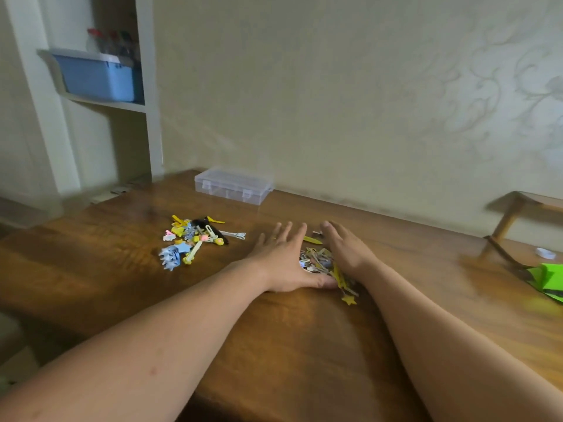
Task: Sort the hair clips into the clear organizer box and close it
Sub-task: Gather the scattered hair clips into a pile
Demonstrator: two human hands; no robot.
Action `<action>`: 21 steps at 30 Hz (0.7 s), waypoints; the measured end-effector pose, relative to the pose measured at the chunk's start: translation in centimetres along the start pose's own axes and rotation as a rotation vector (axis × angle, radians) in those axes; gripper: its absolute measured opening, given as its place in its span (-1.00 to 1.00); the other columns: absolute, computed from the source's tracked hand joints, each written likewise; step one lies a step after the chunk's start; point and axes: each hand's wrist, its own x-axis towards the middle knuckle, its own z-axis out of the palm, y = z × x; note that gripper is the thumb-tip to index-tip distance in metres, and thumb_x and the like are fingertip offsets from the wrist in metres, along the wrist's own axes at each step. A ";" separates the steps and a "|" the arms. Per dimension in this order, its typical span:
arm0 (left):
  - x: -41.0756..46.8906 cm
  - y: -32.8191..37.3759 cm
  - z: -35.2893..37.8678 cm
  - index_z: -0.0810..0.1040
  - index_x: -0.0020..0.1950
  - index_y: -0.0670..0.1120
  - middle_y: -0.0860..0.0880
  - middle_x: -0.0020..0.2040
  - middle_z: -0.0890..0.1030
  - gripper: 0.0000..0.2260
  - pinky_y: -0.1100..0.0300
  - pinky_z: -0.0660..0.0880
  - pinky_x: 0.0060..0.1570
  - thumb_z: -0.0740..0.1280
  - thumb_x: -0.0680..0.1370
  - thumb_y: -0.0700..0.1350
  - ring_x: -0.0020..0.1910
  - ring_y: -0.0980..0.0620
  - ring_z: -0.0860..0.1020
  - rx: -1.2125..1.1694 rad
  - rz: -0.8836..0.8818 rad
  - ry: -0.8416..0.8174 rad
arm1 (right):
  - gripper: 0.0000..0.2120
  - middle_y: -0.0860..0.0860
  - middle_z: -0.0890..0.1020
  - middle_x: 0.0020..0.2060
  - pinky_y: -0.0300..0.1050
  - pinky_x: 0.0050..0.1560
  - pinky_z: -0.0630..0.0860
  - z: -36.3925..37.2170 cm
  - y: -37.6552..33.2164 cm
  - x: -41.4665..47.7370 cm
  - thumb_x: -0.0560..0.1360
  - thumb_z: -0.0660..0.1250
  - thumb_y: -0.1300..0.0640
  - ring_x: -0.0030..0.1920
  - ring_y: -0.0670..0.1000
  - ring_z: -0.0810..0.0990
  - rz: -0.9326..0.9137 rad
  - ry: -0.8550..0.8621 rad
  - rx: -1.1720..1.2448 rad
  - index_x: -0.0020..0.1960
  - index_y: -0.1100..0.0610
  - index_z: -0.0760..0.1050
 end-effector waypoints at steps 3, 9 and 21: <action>1.8 -0.5 -0.2 -0.24 0.74 0.08 -0.03 0.75 -0.22 0.27 -0.22 -0.14 0.67 0.25 0.29 0.69 0.72 -0.09 -0.25 0.004 0.033 -0.021 | -0.28 0.05 0.49 0.53 0.07 0.52 0.31 0.2 0.1 2.1 0.65 -0.07 -0.43 0.52 0.12 0.44 0.024 -0.096 0.070 0.56 -0.02 0.46; 3.0 -0.7 -0.2 0.02 0.72 0.16 0.07 0.69 0.27 0.24 -0.15 0.27 0.58 0.29 0.19 0.72 0.64 -0.07 0.27 -0.058 0.133 0.017 | -0.27 -0.14 0.71 0.25 0.11 0.52 0.37 -0.4 1.0 0.5 0.51 0.00 -0.54 0.28 -0.06 0.65 -0.030 -0.168 0.347 0.26 -0.14 0.70; -2.6 3.4 -0.2 -0.02 0.75 0.13 0.04 0.72 0.18 -0.21 -0.01 0.27 0.55 0.16 0.55 0.24 0.66 -0.03 0.22 -0.300 0.151 -0.095 | -0.53 -0.02 0.69 0.11 0.03 0.22 0.53 0.4 0.0 -7.7 0.75 0.00 -0.17 0.16 0.02 0.63 -0.062 0.161 0.292 0.22 0.03 0.61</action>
